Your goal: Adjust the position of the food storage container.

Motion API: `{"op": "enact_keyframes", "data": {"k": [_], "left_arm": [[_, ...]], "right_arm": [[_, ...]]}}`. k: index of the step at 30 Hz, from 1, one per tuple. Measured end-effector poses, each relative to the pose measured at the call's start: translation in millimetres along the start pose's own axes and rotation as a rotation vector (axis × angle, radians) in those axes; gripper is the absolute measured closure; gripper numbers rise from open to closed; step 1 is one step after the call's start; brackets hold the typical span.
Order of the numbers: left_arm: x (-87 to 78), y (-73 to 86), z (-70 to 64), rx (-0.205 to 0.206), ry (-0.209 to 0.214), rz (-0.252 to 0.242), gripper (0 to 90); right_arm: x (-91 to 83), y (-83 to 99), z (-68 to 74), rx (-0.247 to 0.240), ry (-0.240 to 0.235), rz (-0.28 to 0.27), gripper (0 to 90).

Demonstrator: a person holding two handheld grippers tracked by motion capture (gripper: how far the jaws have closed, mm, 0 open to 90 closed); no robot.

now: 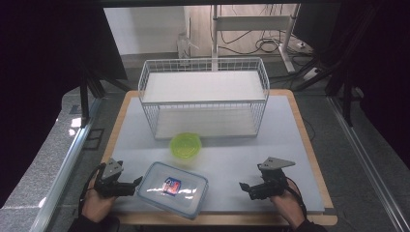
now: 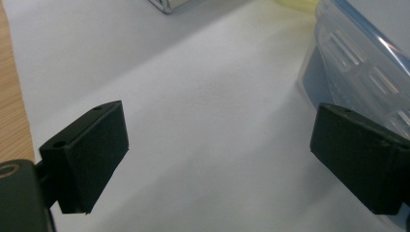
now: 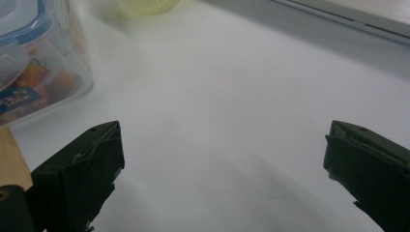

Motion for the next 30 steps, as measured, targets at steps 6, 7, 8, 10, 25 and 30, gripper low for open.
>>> {"op": "enact_keyframes", "data": {"k": [6,7,8,10,25,30], "left_arm": [[0.3,0.0,1.9,-0.029,0.021,-0.03,5.9],[0.3,0.0,1.9,-0.029,0.021,-0.03,5.8],[1.5,0.2,0.9,-0.026,0.024,-0.026,5.7],[2.2,1.4,0.5,-0.021,0.028,-0.016,5.7],[3.9,1.1,-0.7,-0.027,0.041,-0.02,5.7],[4.7,1.2,-1.7,-0.019,0.043,-0.015,5.5]], "right_arm": [[5.0,0.7,-2.0,-0.014,0.016,0.0,0.3],[5.6,1.7,-0.7,-0.015,0.009,0.011,0.2],[5.9,1.9,0.0,-0.018,0.007,0.016,0.0],[6.6,1.2,0.0,-0.022,0.009,0.011,0.0],[13.4,-4.9,-0.4,-0.059,0.029,0.002,0.0],[21.2,-17.0,8.6,-0.072,0.002,0.034,0.0]]}}
Point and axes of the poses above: each handheld gripper's, and its own axes: x roughly forward along the jaws, y roughly out of its underside, z roughly to its left, the point moved 9 cm from there along x, roughly forward along the jaws, and after that the axes turned 11 degrees about x, right-handed, at the moved point
